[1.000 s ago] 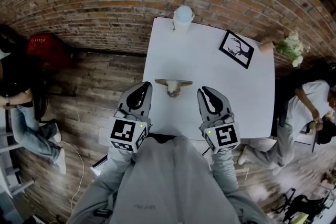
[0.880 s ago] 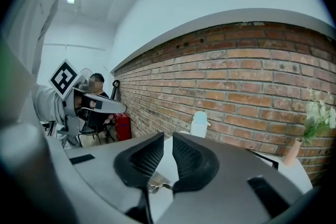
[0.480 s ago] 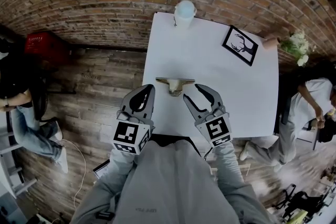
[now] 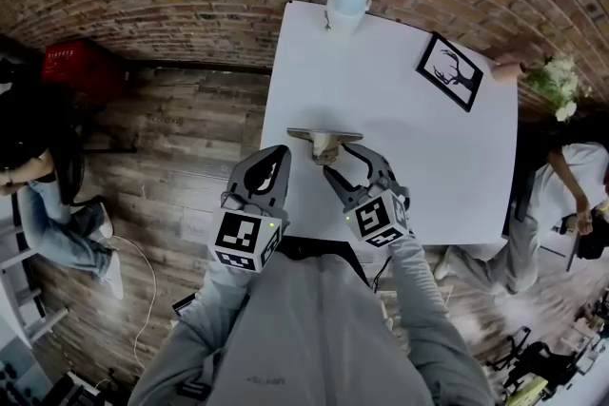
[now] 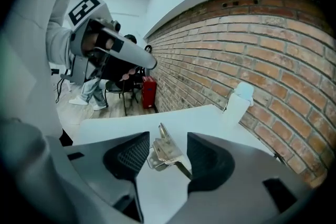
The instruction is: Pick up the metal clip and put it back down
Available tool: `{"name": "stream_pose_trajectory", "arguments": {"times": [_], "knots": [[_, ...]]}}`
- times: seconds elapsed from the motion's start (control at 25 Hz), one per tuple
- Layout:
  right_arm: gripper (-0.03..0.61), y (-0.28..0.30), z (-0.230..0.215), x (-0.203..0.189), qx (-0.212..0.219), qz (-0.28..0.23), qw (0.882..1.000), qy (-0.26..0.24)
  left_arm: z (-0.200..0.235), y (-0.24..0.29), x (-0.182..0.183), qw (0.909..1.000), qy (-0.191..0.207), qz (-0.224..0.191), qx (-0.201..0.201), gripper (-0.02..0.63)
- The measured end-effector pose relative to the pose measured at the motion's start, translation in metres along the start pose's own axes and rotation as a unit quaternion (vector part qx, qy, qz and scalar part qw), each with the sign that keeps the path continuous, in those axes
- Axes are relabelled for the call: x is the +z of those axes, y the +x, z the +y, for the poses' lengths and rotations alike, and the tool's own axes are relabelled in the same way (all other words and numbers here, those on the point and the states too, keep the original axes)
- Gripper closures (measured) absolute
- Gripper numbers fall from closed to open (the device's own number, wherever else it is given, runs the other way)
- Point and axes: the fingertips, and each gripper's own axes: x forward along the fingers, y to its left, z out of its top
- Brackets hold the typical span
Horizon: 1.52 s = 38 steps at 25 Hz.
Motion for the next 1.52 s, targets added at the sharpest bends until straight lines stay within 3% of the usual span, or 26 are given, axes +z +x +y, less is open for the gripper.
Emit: {"name": "stream_pose_trajectory", "arguments": {"times": [0.36,0.88,1.24,1.52], "knots": [[0.371,0.035,0.008,-0.036,0.016,0.047,0.997,-0.054,0.004,0.011,-0.023,0.9998,-0.003,0.018,0.002,0.586],[0.374,0.062,0.005,-0.047,0.014,0.058,0.993,-0.102,0.006,0.017,-0.036,0.9995,-0.010,0.028,0.008,0.586],[0.437,0.066,0.004,-0.048,0.005,0.065,0.990,-0.129,0.009,0.015,-0.036,0.9994,-0.013,0.028,0.014,0.586],[0.462,0.062,0.002,-0.044,0.004,0.069,0.991,-0.115,0.013,0.012,-0.031,0.9996,-0.010,0.022,0.017,0.586]]}}
